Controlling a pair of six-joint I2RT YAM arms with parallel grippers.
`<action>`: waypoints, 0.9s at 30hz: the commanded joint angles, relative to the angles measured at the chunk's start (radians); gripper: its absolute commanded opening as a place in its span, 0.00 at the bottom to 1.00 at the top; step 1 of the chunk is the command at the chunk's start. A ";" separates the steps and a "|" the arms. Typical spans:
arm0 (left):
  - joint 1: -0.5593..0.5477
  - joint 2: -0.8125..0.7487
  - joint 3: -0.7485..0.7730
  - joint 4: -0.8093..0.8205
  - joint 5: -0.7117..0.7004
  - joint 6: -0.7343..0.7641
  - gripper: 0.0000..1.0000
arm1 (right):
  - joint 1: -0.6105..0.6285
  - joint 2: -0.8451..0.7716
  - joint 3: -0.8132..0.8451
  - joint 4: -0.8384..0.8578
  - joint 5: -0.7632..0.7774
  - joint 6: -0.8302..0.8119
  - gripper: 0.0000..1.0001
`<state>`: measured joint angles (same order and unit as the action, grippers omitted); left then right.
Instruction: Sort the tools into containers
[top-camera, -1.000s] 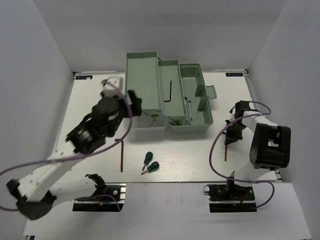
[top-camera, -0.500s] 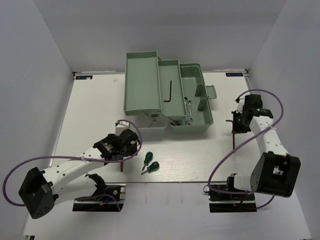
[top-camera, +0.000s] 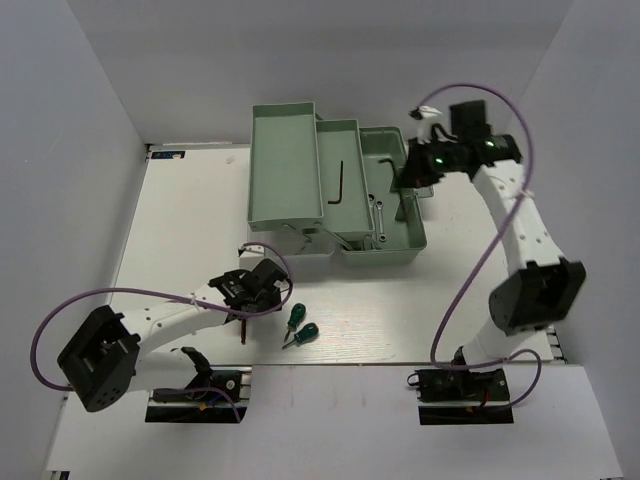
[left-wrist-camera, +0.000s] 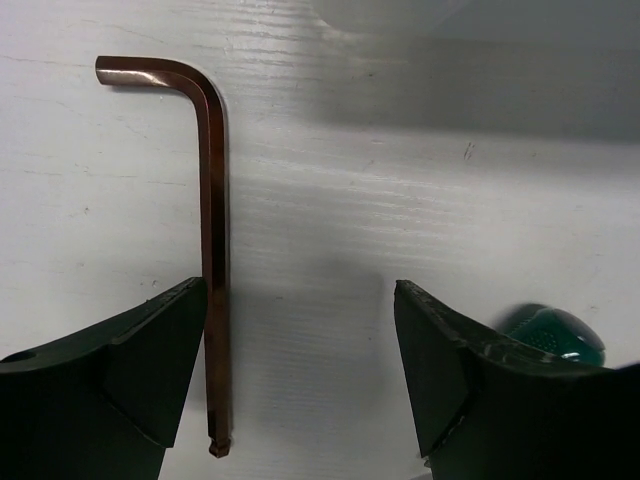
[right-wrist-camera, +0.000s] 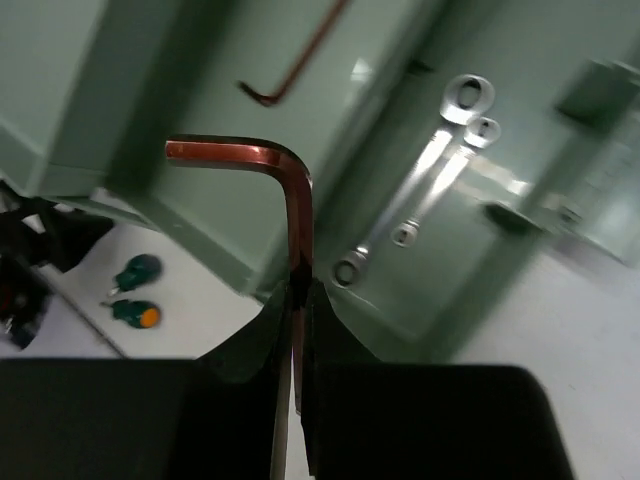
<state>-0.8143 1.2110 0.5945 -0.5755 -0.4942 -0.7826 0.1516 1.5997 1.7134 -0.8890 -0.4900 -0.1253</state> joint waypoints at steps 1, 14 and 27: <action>0.004 -0.039 -0.013 -0.010 -0.023 -0.043 0.85 | 0.150 0.148 0.173 -0.021 -0.064 0.081 0.00; 0.004 -0.071 -0.051 -0.040 -0.041 -0.075 0.79 | 0.338 0.401 0.298 0.081 0.232 0.259 0.29; 0.004 0.028 -0.082 0.022 -0.032 -0.075 0.56 | 0.296 0.002 0.033 0.179 0.229 0.202 0.55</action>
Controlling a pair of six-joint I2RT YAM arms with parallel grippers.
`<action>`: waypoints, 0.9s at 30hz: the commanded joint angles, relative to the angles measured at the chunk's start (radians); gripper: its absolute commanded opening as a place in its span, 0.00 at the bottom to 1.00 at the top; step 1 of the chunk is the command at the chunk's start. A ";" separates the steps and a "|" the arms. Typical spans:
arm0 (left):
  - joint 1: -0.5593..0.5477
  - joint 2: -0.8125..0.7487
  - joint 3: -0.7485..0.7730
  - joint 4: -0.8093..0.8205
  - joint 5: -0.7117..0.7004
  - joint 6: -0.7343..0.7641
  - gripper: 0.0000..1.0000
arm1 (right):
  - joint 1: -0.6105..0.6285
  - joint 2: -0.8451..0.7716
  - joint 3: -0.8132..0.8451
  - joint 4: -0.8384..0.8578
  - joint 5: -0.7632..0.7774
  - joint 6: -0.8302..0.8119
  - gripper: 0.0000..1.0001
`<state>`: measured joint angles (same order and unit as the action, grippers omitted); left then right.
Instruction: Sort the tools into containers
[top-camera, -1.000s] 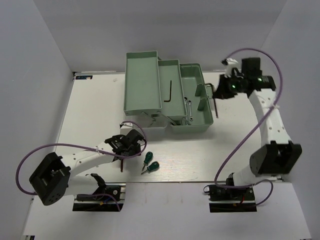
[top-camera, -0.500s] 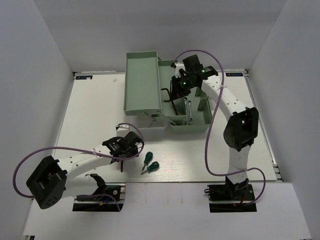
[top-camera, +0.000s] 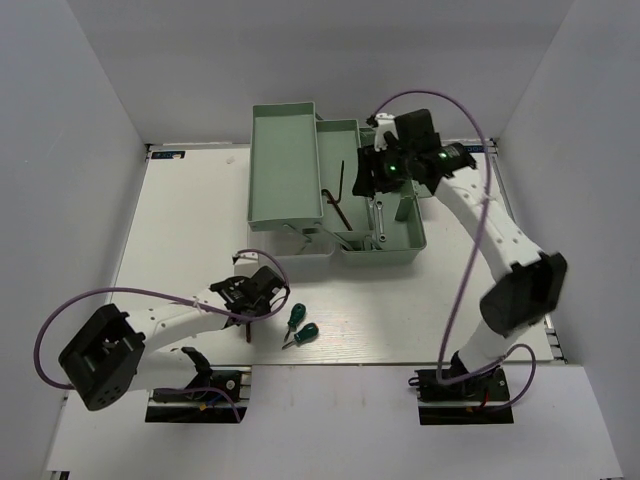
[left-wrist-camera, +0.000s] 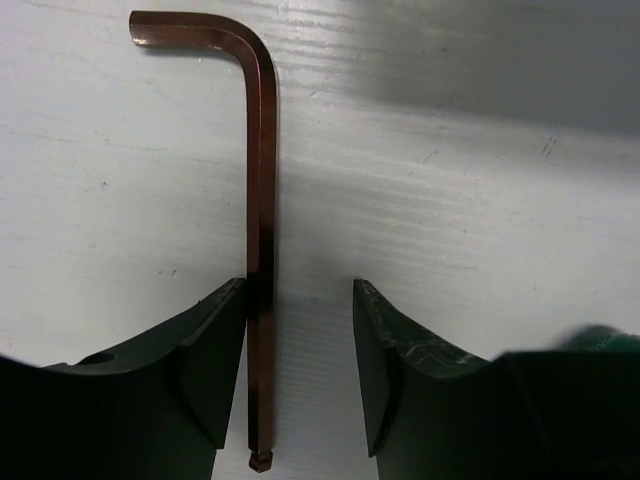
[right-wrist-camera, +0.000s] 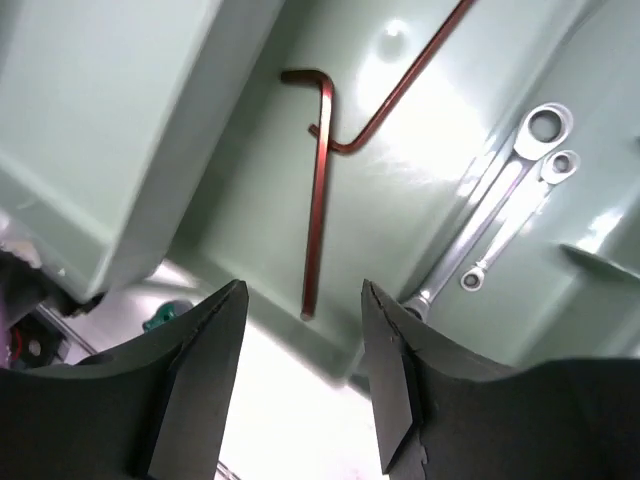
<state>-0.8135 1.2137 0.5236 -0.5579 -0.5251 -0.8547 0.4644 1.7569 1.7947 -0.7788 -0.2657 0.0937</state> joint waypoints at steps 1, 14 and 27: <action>0.004 0.026 -0.011 0.004 -0.001 -0.003 0.56 | -0.029 -0.180 -0.122 0.084 0.008 -0.018 0.55; -0.001 0.018 -0.048 0.038 0.120 -0.032 0.00 | -0.147 -0.482 -0.455 0.064 -0.027 -0.081 0.73; -0.053 -0.419 0.229 -0.077 0.659 0.478 0.00 | -0.178 -0.649 -0.777 0.001 -0.513 -0.590 0.27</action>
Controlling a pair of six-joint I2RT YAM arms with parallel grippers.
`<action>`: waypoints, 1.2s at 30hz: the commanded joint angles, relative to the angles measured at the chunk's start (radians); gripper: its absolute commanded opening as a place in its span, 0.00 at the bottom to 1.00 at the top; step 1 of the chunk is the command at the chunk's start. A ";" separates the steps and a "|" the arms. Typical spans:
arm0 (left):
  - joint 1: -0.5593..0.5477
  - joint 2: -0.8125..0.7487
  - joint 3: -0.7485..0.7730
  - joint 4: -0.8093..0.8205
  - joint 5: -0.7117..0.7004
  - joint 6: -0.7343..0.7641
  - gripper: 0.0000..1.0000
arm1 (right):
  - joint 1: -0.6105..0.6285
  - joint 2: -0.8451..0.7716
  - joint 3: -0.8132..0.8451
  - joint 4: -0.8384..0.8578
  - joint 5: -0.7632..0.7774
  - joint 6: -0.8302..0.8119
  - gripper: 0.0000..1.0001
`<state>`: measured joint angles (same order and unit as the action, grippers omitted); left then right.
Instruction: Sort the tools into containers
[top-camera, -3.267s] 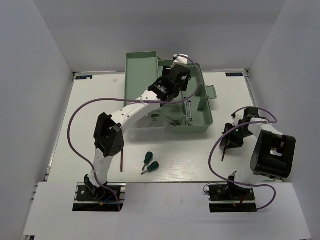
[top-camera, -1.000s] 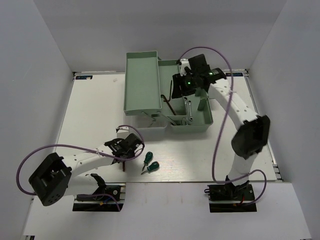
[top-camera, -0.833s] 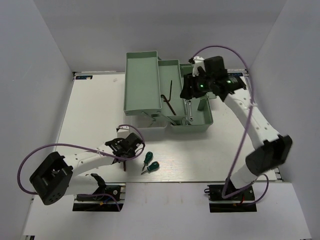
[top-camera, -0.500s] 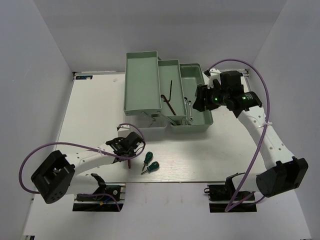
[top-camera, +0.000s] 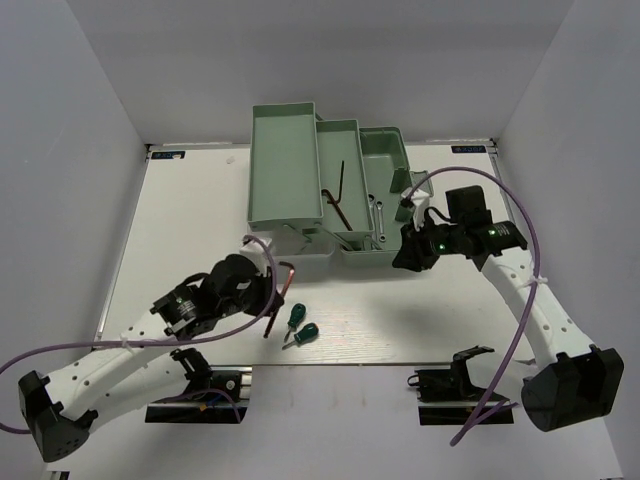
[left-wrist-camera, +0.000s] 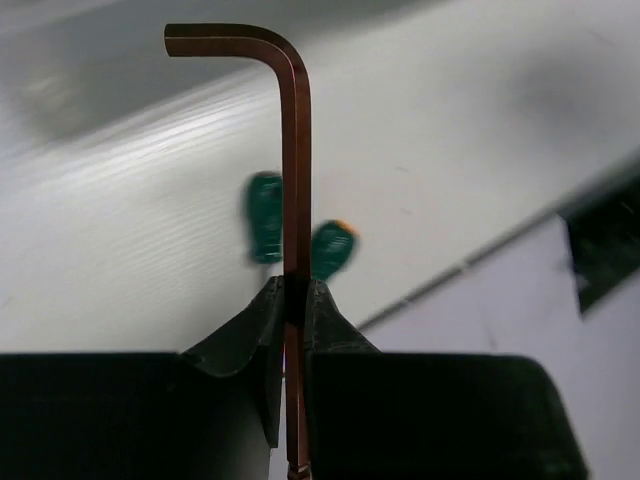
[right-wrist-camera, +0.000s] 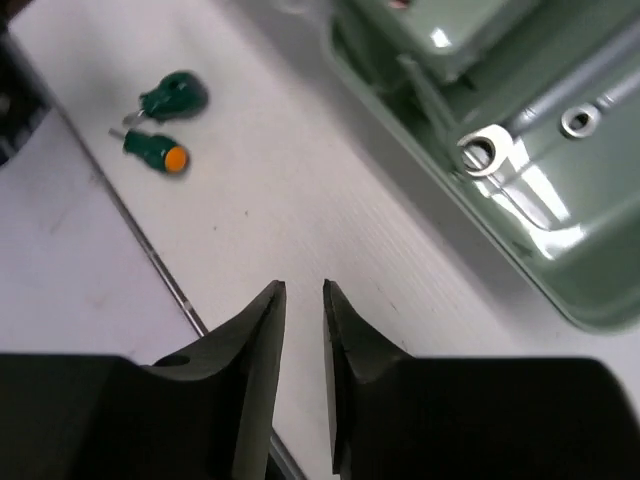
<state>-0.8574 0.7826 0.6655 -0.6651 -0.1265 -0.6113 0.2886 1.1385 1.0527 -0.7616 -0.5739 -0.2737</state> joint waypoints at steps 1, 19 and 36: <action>-0.018 0.024 0.107 0.039 0.343 0.264 0.00 | -0.002 -0.034 -0.048 -0.033 -0.233 -0.272 0.25; 0.006 0.823 0.937 0.273 -0.103 0.275 0.00 | 0.003 -0.192 -0.258 -0.170 -0.357 -0.538 0.36; 0.043 1.236 1.461 0.105 -0.302 0.298 0.54 | 0.081 -0.060 -0.275 0.036 -0.304 -0.438 0.50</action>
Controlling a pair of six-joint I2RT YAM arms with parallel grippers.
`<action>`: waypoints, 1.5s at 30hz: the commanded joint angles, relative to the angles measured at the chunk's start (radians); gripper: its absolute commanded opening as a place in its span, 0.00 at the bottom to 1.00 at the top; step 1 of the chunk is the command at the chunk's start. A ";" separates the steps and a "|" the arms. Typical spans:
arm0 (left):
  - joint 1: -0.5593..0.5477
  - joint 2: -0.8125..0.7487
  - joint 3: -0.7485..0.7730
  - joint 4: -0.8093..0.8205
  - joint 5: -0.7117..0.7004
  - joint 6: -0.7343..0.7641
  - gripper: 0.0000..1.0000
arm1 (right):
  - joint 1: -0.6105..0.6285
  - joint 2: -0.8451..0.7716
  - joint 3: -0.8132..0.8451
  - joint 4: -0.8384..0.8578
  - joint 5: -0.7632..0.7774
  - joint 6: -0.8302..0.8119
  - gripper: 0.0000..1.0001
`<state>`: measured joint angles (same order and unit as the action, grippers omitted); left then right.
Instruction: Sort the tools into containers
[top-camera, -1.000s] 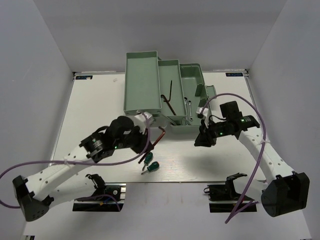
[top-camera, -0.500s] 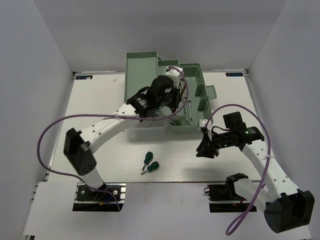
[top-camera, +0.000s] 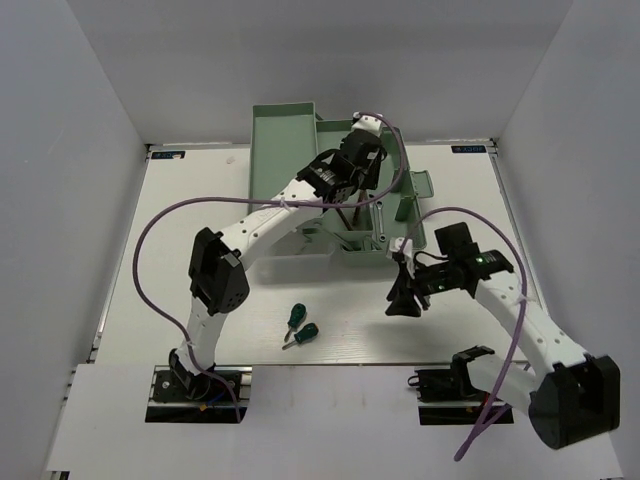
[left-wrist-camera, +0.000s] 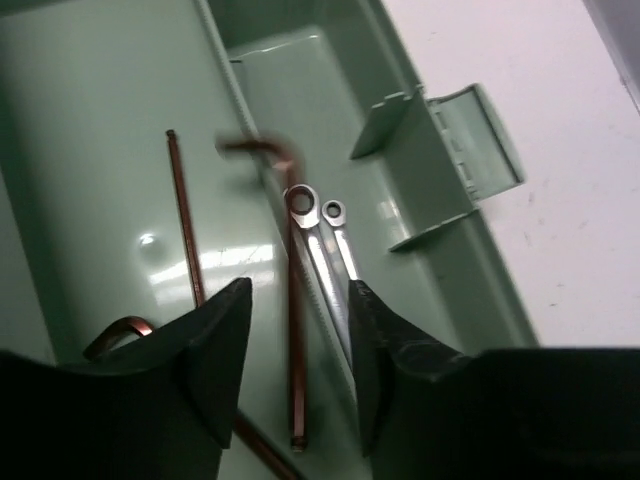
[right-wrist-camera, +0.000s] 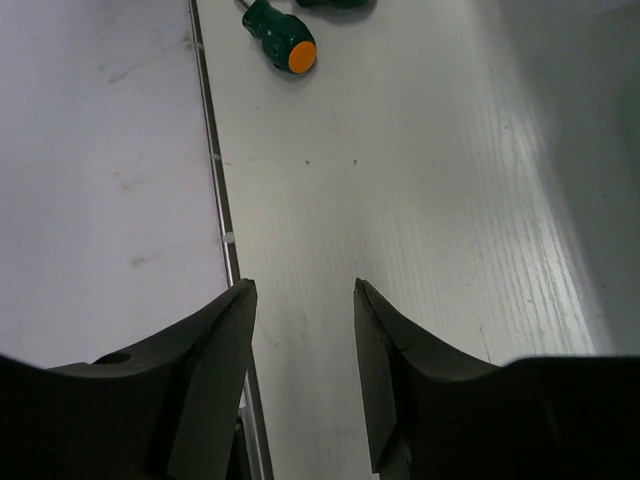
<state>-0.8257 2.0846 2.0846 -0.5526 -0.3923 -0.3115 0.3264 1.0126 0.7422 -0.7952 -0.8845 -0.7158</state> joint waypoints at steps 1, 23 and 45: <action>0.011 -0.066 0.042 -0.007 -0.051 -0.001 0.57 | 0.054 0.084 0.048 0.079 0.012 0.004 0.50; -0.006 -1.247 -1.041 -0.312 0.059 -0.207 0.67 | 0.583 0.555 0.216 0.320 0.303 -0.278 0.74; 0.005 -1.399 -1.212 -0.629 -0.062 -0.525 0.74 | 0.832 0.776 0.347 0.399 0.550 -0.100 0.41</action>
<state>-0.8265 0.6720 0.8425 -1.1496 -0.4156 -0.8001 1.1503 1.8084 1.1107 -0.4156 -0.3473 -0.8268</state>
